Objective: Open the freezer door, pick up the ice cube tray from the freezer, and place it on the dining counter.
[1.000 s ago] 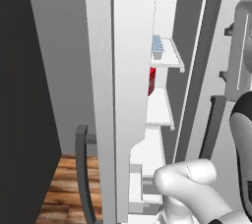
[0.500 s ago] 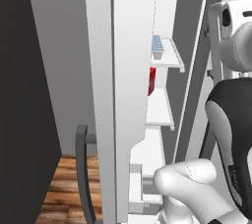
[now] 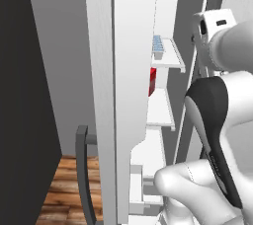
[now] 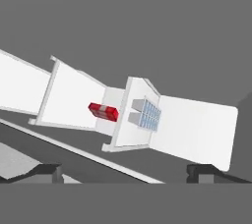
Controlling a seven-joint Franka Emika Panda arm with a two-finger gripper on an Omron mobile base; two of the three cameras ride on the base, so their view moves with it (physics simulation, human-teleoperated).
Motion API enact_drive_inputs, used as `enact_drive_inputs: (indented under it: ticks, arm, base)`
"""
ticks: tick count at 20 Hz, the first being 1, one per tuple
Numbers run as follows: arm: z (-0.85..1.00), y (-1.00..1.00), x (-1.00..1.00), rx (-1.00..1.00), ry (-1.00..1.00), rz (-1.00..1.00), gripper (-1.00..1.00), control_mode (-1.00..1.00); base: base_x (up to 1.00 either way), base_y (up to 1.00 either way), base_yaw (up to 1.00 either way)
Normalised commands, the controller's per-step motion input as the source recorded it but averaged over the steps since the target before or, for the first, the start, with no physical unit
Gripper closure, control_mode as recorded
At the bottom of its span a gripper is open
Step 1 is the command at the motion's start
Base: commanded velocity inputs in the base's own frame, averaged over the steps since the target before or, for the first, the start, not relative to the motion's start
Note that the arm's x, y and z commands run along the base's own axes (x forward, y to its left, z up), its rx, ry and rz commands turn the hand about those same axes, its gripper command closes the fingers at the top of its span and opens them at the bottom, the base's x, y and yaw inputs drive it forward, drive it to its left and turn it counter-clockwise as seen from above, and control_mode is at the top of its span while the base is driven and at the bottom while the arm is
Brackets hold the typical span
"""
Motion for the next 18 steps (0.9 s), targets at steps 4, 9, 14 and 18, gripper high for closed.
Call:
enact_drive_inputs:
  ticks: [4, 9, 14, 18]
  arm:
    - [-0.01, 0.00, 0.58, 0.00, 0.01, 0.00, -1.00, -1.00]
    - [0.00, 0.00, 0.47, 0.00, 0.06, 0.00, -1.00, -1.00]
    - [0.00, -0.06, 0.48, 0.00, 0.03, 0.00, -1.00, -1.00]
    - [0.00, -0.14, 0.48, 0.00, 0.04, -0.05, -1.00, -1.00]
  base:
    - [0.00, 0.00, 0.00]
    - [0.00, 0.00, 0.00]
    - [0.00, 0.00, 0.00]
    - [0.00, 0.00, 0.00]
